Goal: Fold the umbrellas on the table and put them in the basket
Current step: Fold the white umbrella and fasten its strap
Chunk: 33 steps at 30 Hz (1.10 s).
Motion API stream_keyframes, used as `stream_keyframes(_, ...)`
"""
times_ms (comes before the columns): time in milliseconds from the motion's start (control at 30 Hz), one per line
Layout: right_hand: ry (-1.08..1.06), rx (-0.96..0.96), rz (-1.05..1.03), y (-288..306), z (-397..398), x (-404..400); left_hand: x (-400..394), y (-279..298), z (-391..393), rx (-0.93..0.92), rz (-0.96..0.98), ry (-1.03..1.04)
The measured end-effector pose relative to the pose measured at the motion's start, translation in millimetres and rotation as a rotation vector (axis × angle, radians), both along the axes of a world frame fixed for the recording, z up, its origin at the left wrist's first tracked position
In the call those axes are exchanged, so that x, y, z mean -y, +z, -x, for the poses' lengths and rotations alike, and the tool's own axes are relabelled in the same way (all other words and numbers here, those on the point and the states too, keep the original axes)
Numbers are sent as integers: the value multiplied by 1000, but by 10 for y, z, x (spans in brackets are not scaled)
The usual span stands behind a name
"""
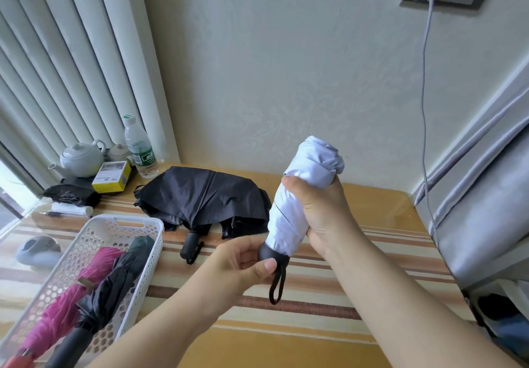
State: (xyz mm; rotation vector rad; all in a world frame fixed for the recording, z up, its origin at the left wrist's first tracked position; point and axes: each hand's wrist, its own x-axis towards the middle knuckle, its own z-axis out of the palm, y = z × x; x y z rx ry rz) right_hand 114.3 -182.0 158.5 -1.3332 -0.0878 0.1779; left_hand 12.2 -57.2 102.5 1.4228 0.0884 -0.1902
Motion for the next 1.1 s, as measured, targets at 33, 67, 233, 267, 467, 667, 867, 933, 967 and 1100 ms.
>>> stream_keyframes(33,22,-10,1,-48,13,-75,-48,-21,60,-22,13,10)
stream_keyframes(67,40,-32,-2,-102,27,-158,-109,-41,130,-51,30,23)
stream_keyframes(233,310,-247,6,-393,298,-794,-493,-120,545,-133,-36,244)
stream_keyframes(267,391,-307,15,-442,371,-952,-591,-141,646,-134,-106,309)
stream_keyframes(467,707,-270,591,-776,572,-1540,-1374,-333,1204,-321,-466,804)
stream_keyframes(667,686,-245,691,-923,648,-1607,-1991,-513,1083,-487,-903,731)
stream_keyframes(867,729,-156,785,-934,652,-1554,-2150,-938,647,-687,-1093,488)
stream_keyframes(933,720,-160,804,-952,611,-1460,-2100,-1043,619,-779,-1183,408)
stream_keyframes(967,710,-169,815,-964,580,-1409,-2078,-1078,634,-804,-1278,390)
stream_keyframes(1100,678,-192,845,-1041,435,-1242,-2171,-1080,621,-816,-1551,219)
